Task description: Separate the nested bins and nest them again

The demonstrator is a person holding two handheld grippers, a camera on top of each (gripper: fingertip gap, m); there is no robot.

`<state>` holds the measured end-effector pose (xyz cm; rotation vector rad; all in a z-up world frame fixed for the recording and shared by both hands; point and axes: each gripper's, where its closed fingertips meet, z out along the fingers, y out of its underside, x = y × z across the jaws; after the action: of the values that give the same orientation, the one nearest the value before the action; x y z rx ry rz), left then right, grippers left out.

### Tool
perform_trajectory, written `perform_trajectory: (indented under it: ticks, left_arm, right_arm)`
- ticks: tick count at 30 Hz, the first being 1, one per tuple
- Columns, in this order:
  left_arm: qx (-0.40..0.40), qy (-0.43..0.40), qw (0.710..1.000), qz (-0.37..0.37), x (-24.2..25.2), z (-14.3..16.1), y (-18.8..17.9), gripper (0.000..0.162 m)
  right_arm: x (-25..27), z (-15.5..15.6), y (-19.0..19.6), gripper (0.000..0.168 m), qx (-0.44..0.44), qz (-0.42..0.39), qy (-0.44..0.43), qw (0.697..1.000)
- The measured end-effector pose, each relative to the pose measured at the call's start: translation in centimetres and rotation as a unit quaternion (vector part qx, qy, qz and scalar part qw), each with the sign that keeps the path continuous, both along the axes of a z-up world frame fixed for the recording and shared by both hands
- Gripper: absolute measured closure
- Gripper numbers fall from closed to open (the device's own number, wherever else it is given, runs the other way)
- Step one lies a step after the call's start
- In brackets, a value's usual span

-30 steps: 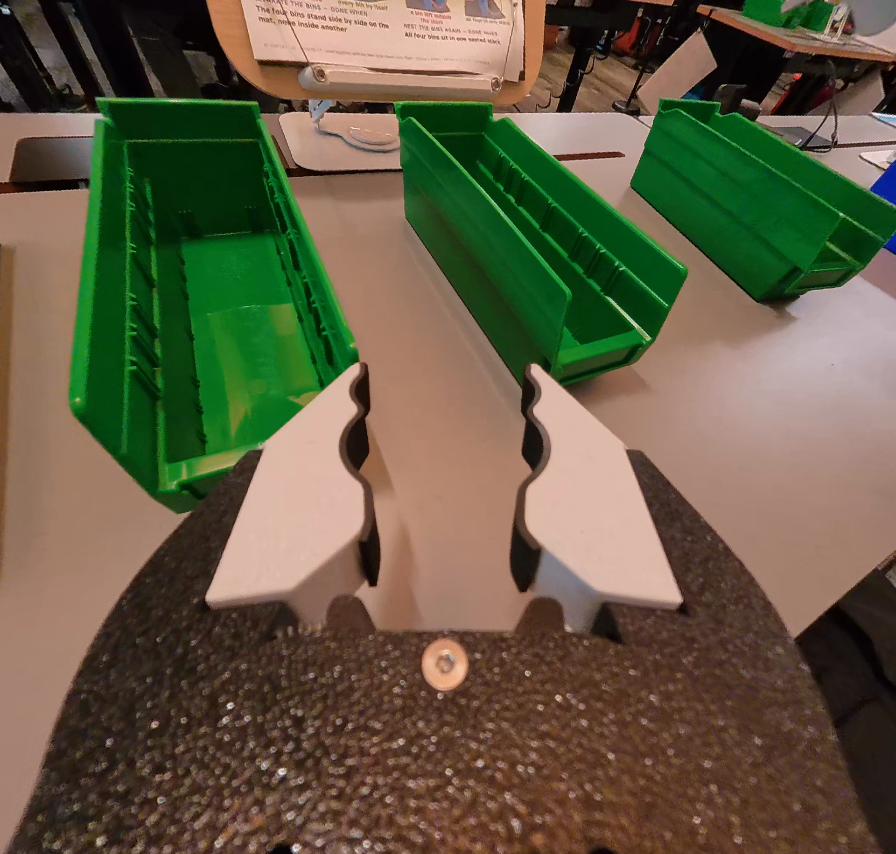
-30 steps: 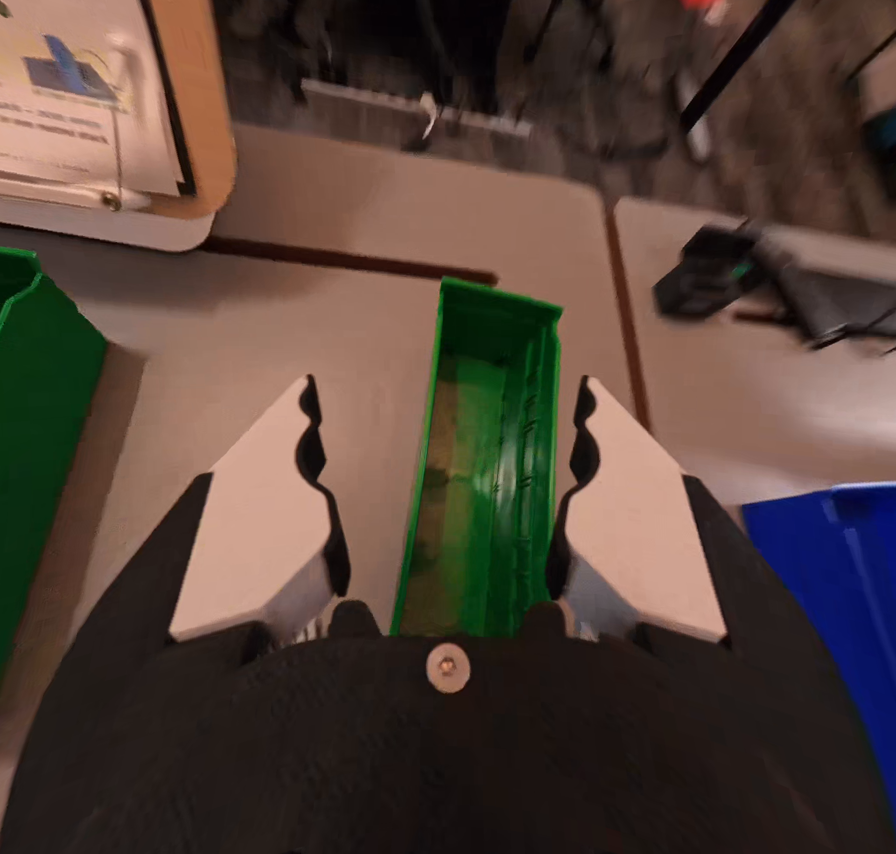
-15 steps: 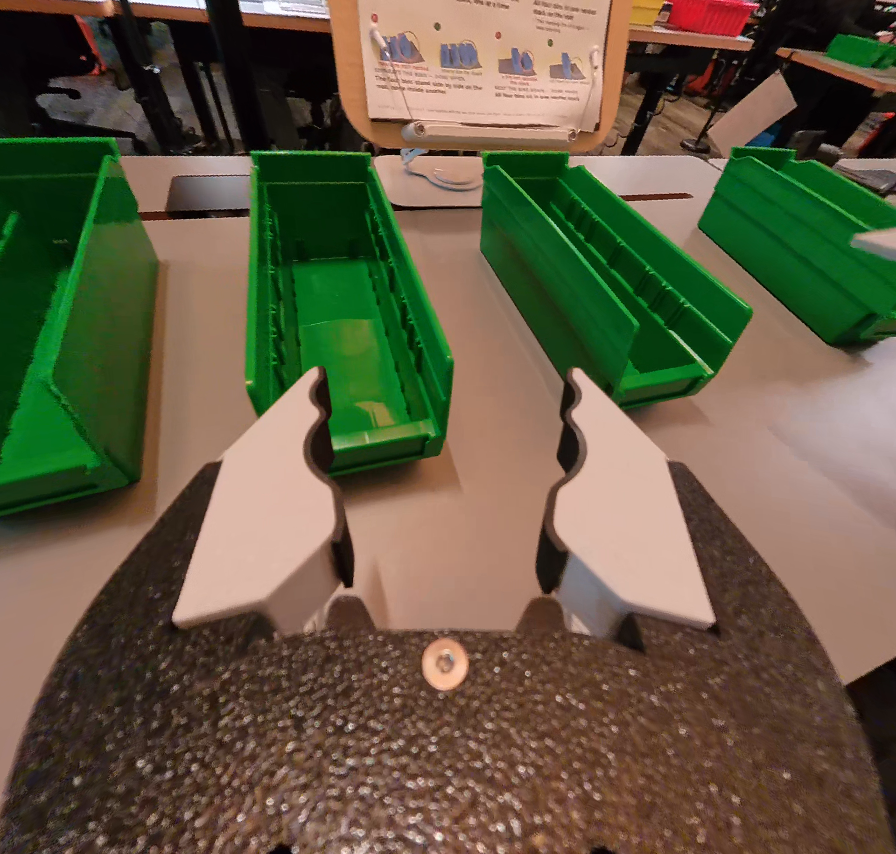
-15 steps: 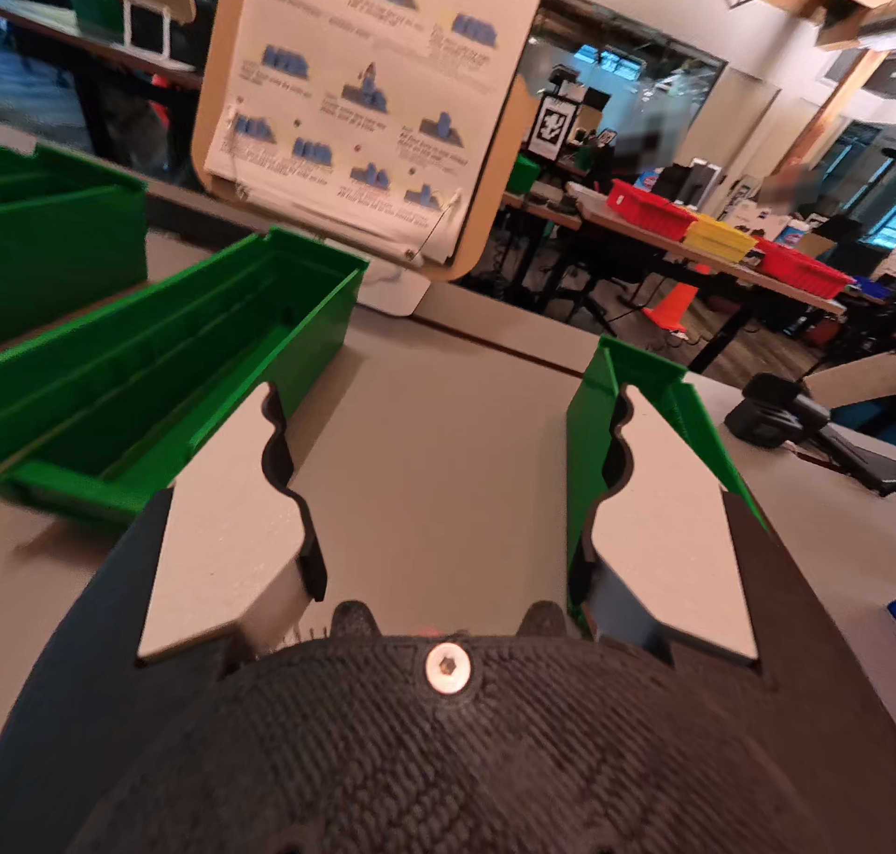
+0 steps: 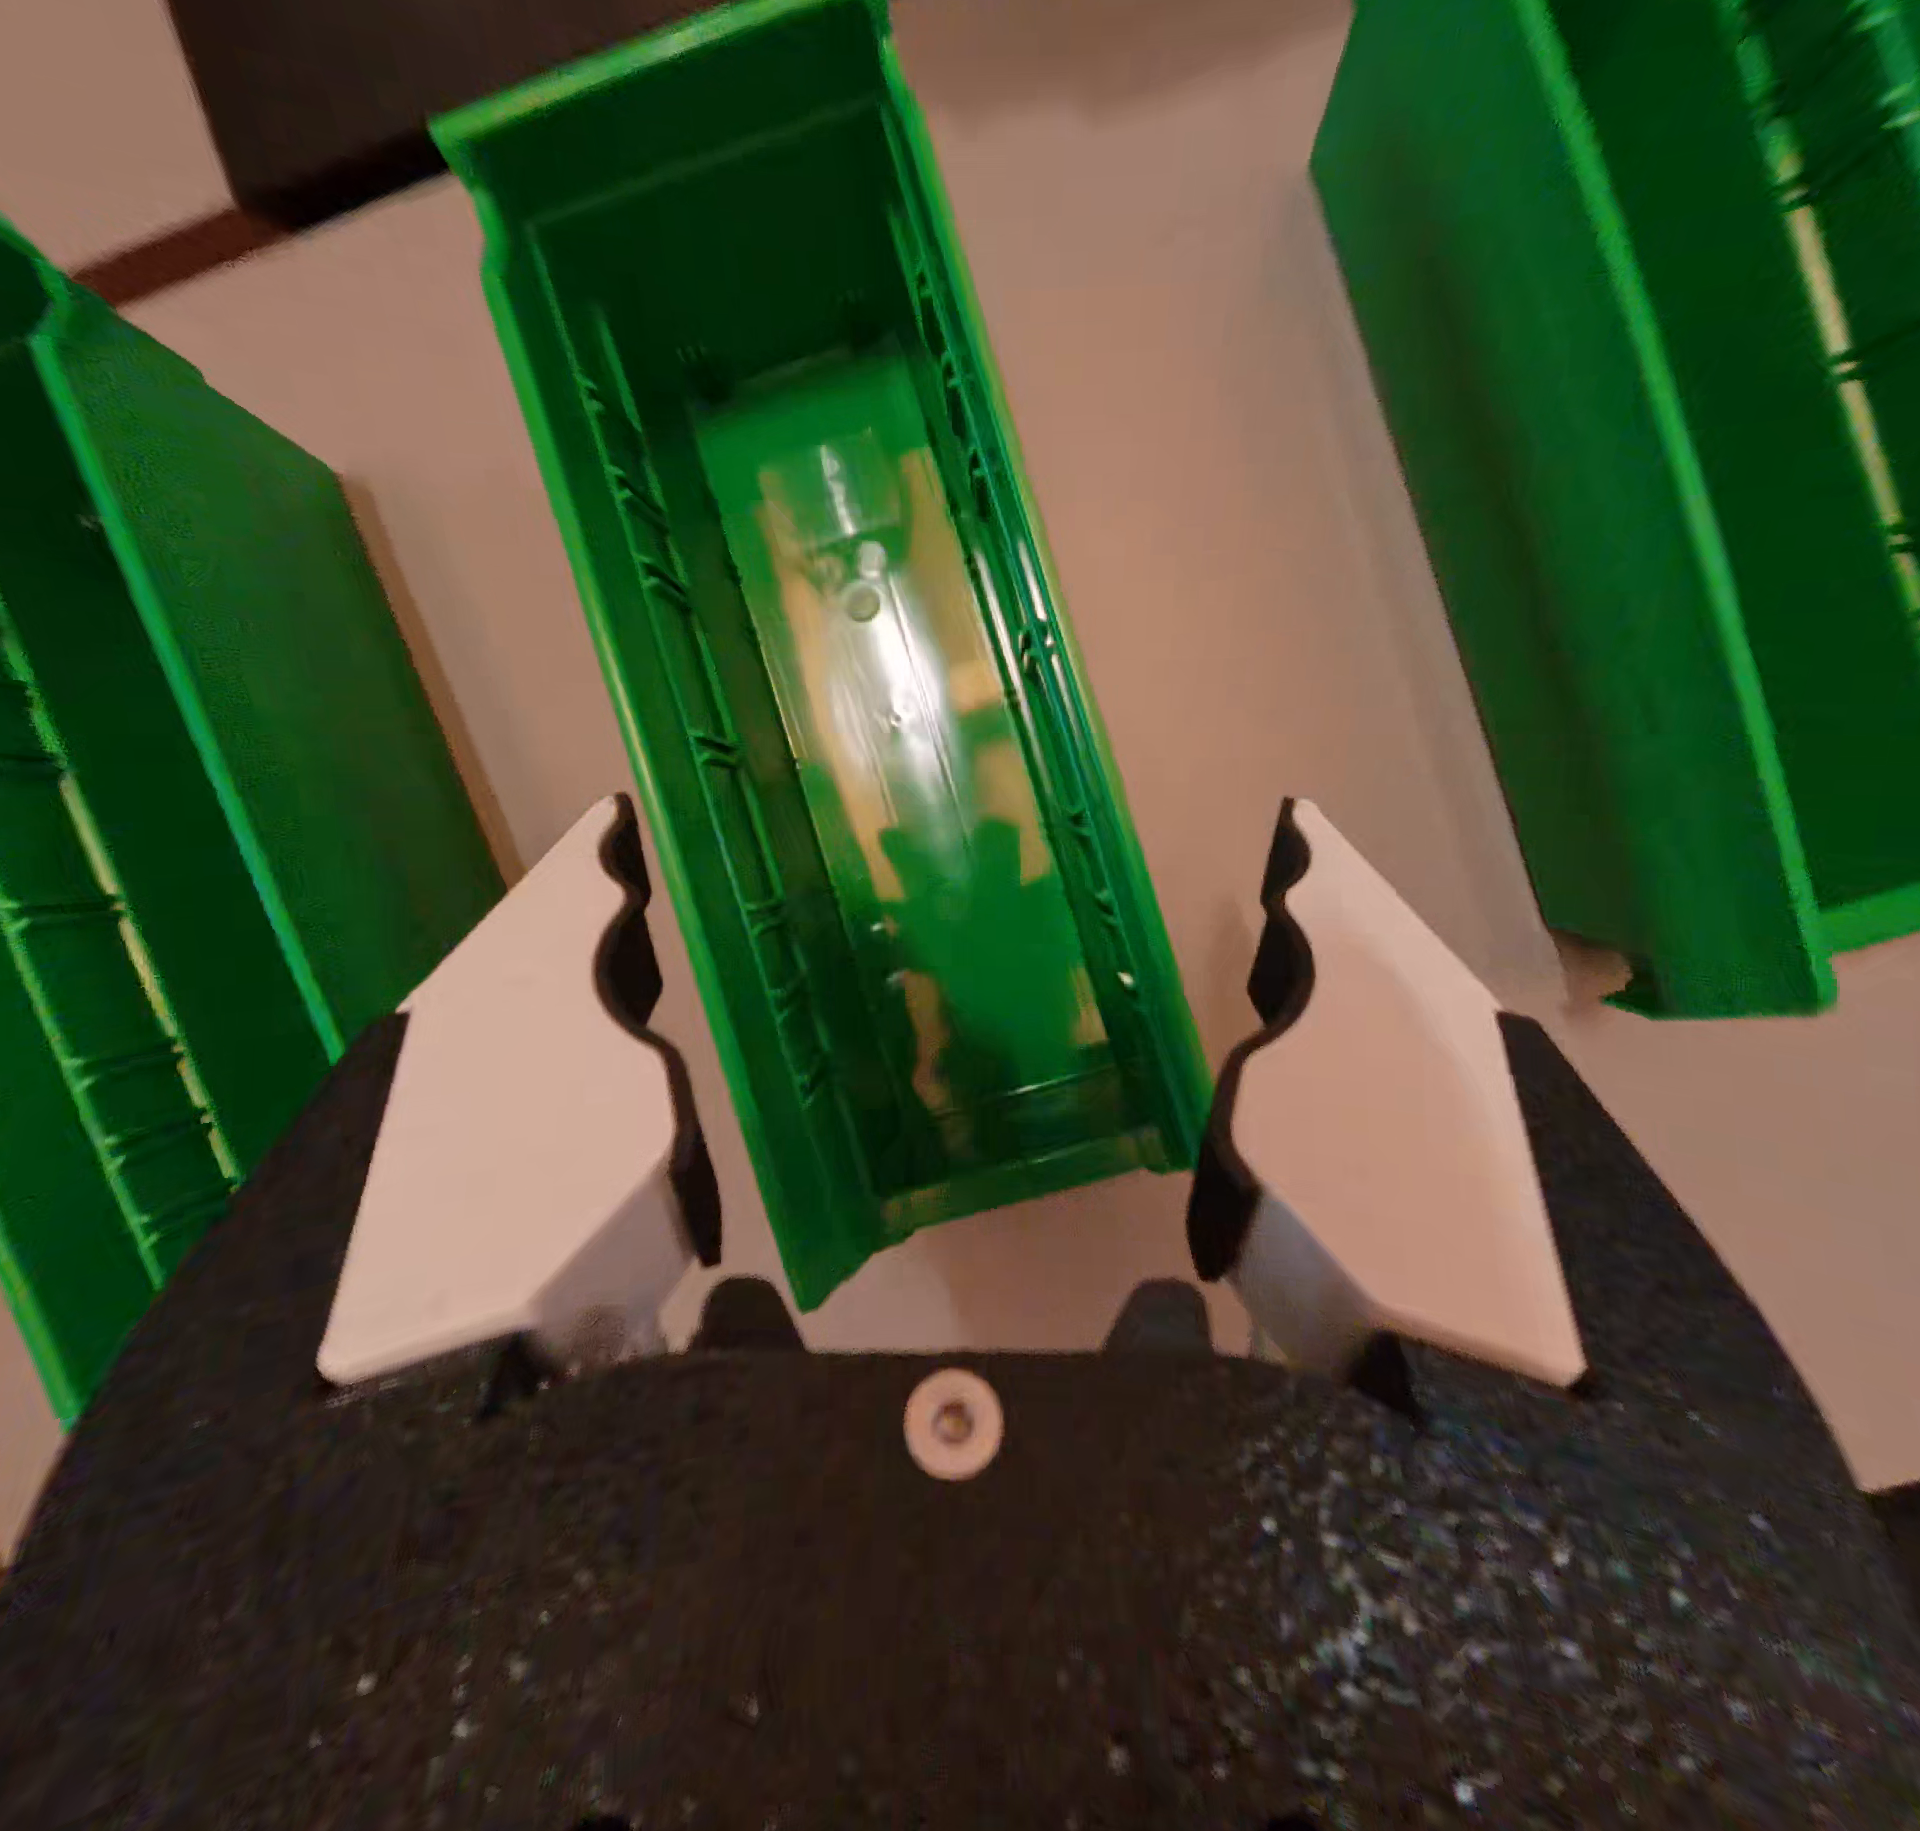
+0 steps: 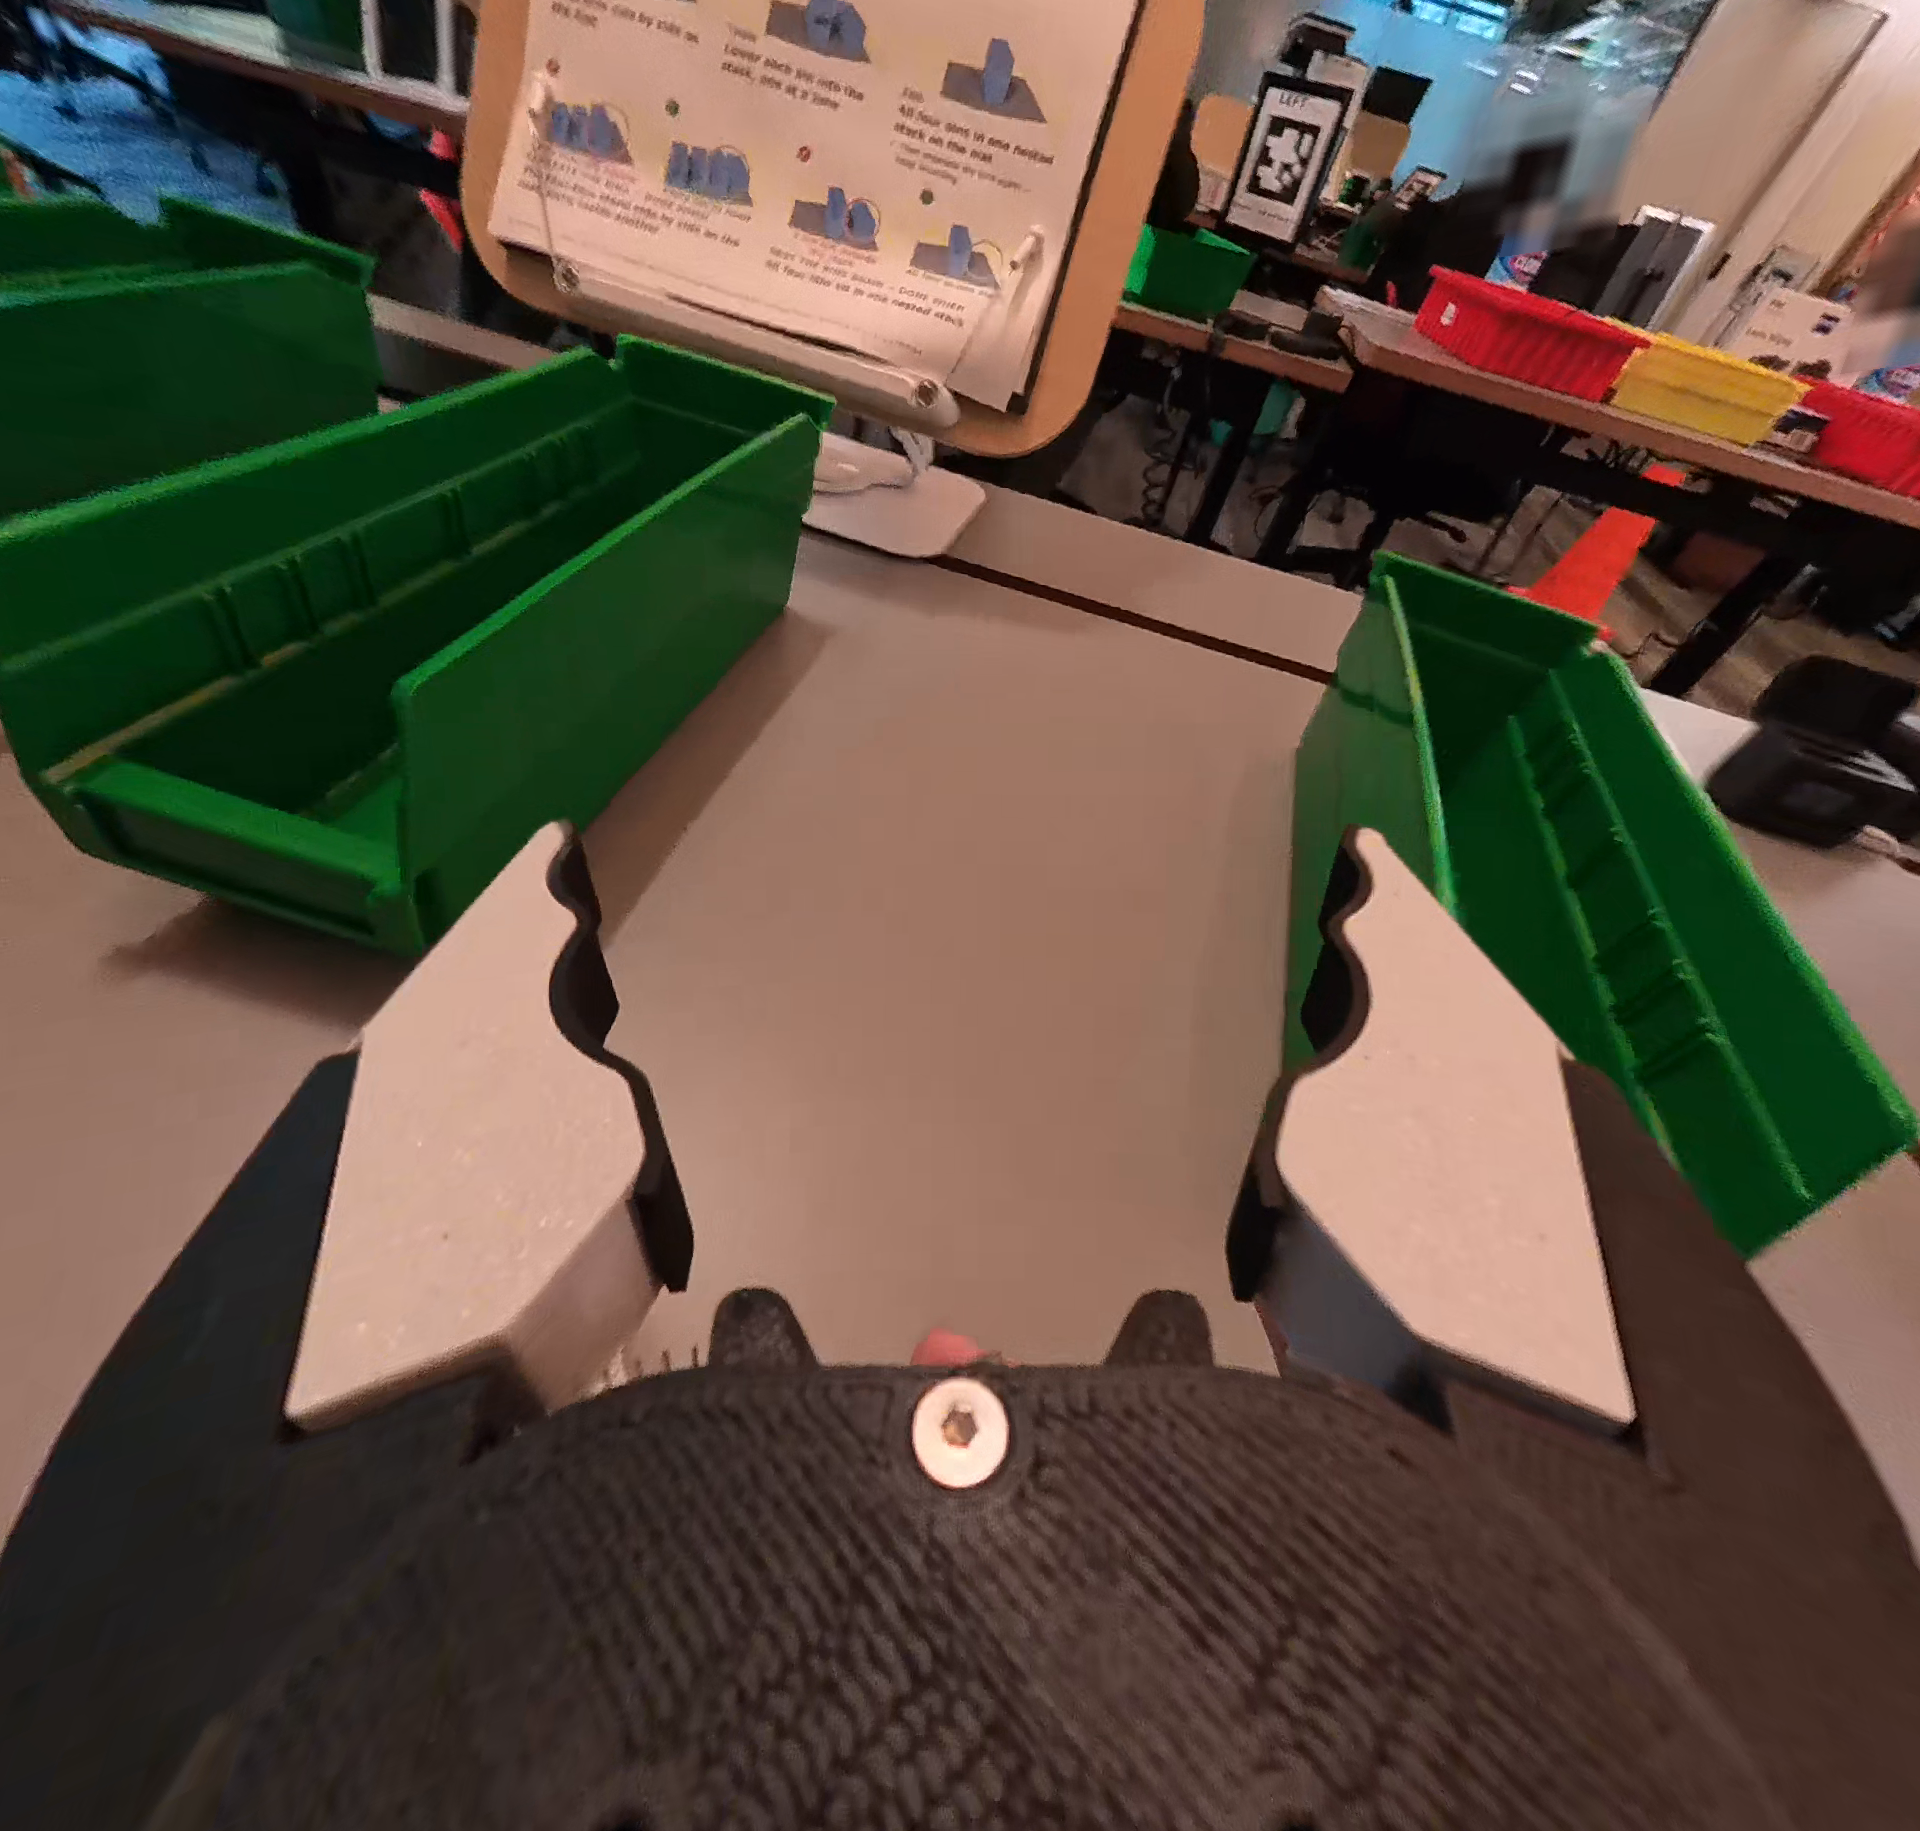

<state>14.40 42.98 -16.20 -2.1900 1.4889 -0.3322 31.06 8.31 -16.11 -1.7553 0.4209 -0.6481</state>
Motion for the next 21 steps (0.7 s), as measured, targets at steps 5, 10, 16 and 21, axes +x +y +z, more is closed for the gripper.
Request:
perform_trajectory:
  ticks: [5,10,16,21]
  left_arm:
    - [-0.062,0.082,0.994,0.034,1.7,-2.7,1.6,0.047]
    - [-0.09,0.129,0.986,0.056,2.6,-3.9,2.7,0.051]
    - [-0.114,0.175,0.975,0.079,2.7,-5.5,3.2,0.061]
    - [-0.142,0.182,0.969,0.086,3.1,-7.0,3.0,0.062]
  right_arm:
    - [0.3,0.9,0.6,0.03,-0.045,0.028,-0.017,0.998]
    - [-0.1,0.0,-1.1,0.034,-0.043,0.048,-0.017,0.998]
    - [0.6,0.4,-2.1,0.037,-0.03,0.05,-0.005,0.998]
    - [0.7,0.2,-2.1,0.037,-0.026,0.054,0.007,0.998]
